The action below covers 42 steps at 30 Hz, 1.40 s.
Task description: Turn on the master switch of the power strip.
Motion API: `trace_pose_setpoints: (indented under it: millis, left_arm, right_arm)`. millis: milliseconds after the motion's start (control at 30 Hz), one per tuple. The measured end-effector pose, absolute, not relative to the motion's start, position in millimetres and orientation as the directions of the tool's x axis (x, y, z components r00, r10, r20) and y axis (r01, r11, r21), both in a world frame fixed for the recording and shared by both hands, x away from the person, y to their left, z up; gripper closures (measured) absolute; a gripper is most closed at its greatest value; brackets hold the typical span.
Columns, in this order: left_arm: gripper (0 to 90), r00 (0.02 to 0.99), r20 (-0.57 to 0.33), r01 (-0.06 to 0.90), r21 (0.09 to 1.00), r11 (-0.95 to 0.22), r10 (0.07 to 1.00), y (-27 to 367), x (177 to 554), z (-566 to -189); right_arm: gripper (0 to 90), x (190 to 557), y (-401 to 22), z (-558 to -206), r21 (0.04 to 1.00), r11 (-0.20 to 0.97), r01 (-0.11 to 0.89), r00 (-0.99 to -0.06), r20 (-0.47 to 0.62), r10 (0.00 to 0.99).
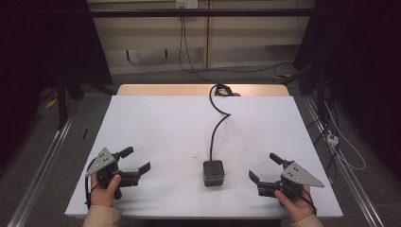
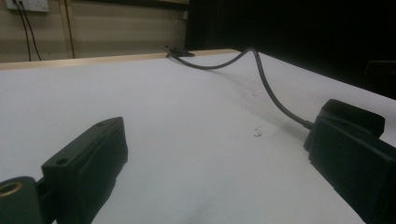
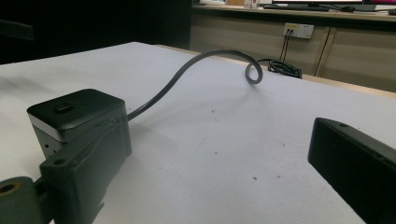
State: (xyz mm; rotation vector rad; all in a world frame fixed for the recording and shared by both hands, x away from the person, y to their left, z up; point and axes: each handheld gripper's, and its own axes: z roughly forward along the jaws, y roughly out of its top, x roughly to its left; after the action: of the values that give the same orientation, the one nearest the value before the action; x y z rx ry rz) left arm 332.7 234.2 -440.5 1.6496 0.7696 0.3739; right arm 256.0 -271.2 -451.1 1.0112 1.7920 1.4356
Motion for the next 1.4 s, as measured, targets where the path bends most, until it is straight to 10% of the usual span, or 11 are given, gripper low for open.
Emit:
trace_pose_setpoints:
  millis: [1400]
  left_arm:
    - [2.6, 0.805, -0.215, 0.271, 0.962, -0.021, 0.552, 182.7, 337.4, -429.9]
  right_arm:
    - [3.4, 255.8, -274.4, -451.0, 0.978, 0.109, 0.18, -0.508, -0.002, 0.861]
